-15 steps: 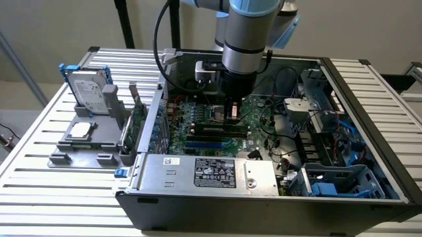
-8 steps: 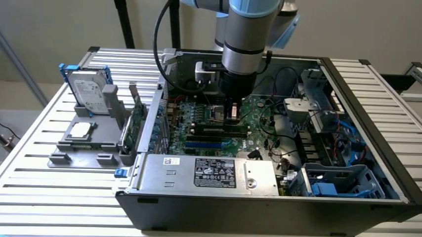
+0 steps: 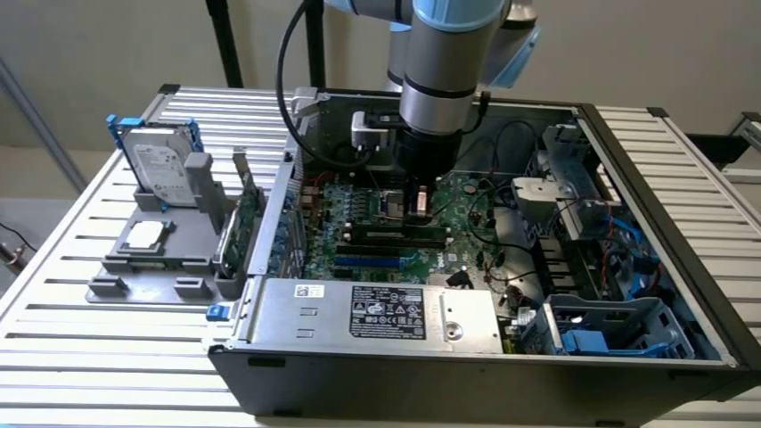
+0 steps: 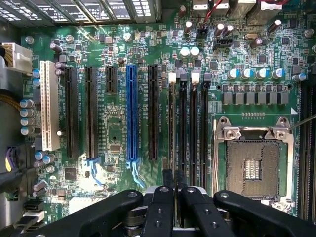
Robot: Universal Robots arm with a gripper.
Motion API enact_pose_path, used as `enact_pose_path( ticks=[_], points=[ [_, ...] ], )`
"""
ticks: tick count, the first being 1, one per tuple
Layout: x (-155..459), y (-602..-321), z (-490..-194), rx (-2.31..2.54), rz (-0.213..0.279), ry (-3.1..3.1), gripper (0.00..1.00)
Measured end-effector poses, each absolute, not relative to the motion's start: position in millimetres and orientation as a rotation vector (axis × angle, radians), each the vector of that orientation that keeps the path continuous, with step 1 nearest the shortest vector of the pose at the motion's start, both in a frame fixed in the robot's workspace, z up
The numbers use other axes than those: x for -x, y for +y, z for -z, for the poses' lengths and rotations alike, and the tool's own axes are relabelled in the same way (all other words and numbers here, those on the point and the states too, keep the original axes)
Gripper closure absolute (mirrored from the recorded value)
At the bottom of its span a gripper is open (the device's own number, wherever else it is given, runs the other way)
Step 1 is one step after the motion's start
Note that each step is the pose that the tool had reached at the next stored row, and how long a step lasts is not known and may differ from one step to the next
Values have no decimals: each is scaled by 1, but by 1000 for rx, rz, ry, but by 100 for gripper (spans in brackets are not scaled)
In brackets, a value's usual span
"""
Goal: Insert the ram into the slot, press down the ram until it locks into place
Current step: 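Insert the ram into the slot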
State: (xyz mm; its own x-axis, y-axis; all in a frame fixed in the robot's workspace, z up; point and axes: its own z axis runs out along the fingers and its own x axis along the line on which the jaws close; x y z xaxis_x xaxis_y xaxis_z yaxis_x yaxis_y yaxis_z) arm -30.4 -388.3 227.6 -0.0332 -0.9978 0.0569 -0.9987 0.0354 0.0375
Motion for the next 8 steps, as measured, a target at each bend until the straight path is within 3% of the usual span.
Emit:
enact_pose_path(
  ticks=[7,8],
  points=[
    [31,-388,-226,-2136,-21,-2210,86],
    [31,-388,-228,-2136,-21,-2211,80]
  ],
)
